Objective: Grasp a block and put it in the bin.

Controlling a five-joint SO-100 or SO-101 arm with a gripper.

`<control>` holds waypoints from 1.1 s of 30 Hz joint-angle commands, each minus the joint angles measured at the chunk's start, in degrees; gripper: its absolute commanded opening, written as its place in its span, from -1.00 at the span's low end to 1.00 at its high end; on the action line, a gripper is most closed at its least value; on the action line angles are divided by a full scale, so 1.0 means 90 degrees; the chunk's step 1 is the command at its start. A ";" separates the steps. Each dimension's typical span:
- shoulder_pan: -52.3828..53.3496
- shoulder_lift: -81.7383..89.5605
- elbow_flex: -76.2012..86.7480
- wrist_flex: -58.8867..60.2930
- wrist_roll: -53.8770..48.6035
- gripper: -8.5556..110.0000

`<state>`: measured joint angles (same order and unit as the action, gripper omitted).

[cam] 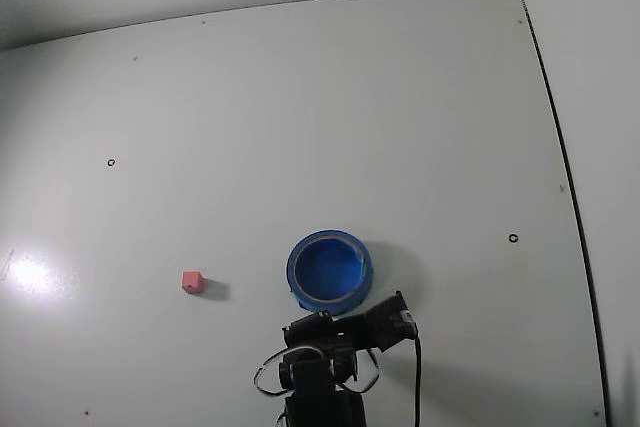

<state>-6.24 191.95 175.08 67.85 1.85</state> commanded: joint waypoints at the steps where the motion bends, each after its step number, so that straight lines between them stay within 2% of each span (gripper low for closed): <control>1: -0.0068 0.0059 -0.0479 0.0010 0.0010 -0.85; 33: -0.0068 0.0059 -0.0479 0.0010 -0.0068 -0.85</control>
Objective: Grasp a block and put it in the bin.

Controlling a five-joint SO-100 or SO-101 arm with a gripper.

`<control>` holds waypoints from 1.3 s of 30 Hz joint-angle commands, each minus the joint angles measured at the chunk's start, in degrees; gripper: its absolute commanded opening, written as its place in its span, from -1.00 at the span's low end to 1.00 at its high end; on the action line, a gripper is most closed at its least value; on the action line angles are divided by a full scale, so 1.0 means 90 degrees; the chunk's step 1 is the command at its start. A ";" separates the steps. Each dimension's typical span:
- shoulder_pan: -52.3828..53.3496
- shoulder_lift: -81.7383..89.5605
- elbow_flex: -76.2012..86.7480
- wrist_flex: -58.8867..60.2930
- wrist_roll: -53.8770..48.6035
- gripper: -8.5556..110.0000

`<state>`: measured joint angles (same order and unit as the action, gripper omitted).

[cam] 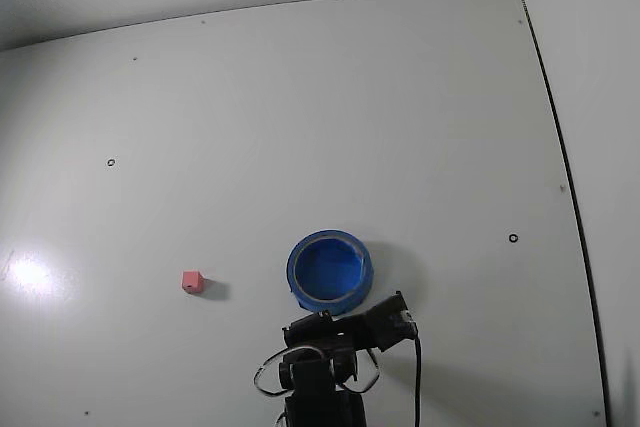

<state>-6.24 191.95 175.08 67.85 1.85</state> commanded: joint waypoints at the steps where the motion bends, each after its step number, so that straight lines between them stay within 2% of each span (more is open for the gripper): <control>1: -0.0068 0.0059 -0.0479 0.0010 -0.0068 -0.85; 9: -0.0078 0.0059 -0.0918 0.0000 -0.0459 -0.85; 14: -0.0078 -0.0498 -0.2139 0.0000 -0.1826 -0.84; 19: -0.0078 -0.2354 -0.3281 0.0098 -0.3643 -0.83; 24: -0.0088 -0.4043 -0.4355 0.0098 -0.4873 -0.61; 27: -0.0098 -0.4658 -0.5000 0.0098 -0.5029 -0.39; 31: -0.0547 -0.4990 -0.5811 0.0107 -0.5020 -0.21; 39: -0.2480 -0.5938 -0.7012 0.0107 -0.4727 -0.19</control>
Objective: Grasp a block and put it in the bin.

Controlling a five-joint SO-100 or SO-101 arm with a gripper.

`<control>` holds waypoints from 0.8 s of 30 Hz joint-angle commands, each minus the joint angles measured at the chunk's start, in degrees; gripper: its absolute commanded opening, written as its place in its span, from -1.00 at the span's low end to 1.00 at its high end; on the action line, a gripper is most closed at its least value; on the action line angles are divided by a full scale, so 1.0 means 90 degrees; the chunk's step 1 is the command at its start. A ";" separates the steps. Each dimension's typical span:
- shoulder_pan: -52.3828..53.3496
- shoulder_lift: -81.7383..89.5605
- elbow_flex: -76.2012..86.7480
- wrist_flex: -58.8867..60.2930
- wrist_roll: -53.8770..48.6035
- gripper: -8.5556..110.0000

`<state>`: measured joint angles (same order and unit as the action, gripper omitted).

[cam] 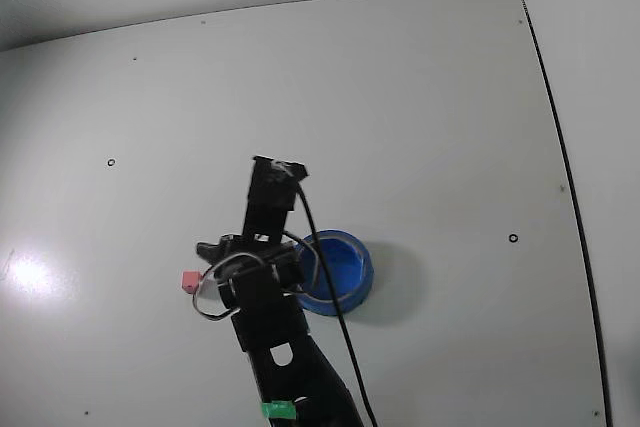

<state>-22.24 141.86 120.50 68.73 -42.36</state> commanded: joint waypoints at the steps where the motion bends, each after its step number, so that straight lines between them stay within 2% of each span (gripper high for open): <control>1: -0.0850 -0.0596 -0.1035 0.0010 0.0342 -0.19; 9: -0.1563 -0.2588 -0.1641 -0.0088 0.0781 -0.19; 24: -0.1621 -0.5010 -0.3145 -0.0098 0.0791 -0.19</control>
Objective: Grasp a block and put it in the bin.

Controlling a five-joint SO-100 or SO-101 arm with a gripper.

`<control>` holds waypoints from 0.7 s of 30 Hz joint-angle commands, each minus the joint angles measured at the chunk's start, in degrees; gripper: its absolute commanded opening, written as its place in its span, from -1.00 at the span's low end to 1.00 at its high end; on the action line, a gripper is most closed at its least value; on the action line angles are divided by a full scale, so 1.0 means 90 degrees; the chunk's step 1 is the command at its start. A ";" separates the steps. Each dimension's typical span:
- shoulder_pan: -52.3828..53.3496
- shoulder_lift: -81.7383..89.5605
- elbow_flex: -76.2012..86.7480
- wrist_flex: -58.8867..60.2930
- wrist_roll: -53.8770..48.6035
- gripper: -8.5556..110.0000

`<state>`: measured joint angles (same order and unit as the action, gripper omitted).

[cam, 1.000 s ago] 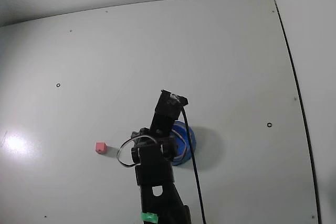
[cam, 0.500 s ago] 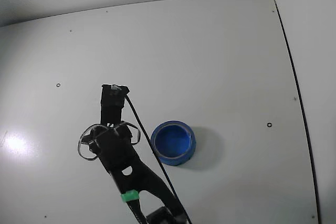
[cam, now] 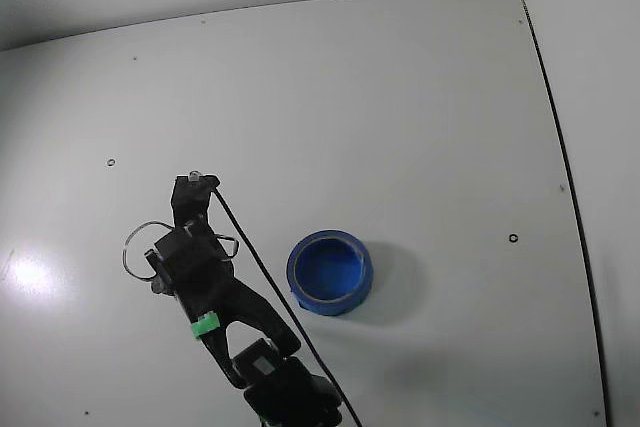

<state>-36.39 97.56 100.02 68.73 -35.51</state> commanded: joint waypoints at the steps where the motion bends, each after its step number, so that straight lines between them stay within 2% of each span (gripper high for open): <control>1: -0.0049 -0.0215 -0.0967 -0.0098 0.0020 -0.19; 21: -0.0049 -0.1943 -0.2139 -0.0107 0.0000 -0.19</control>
<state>-36.39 79.37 86.48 68.73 -35.51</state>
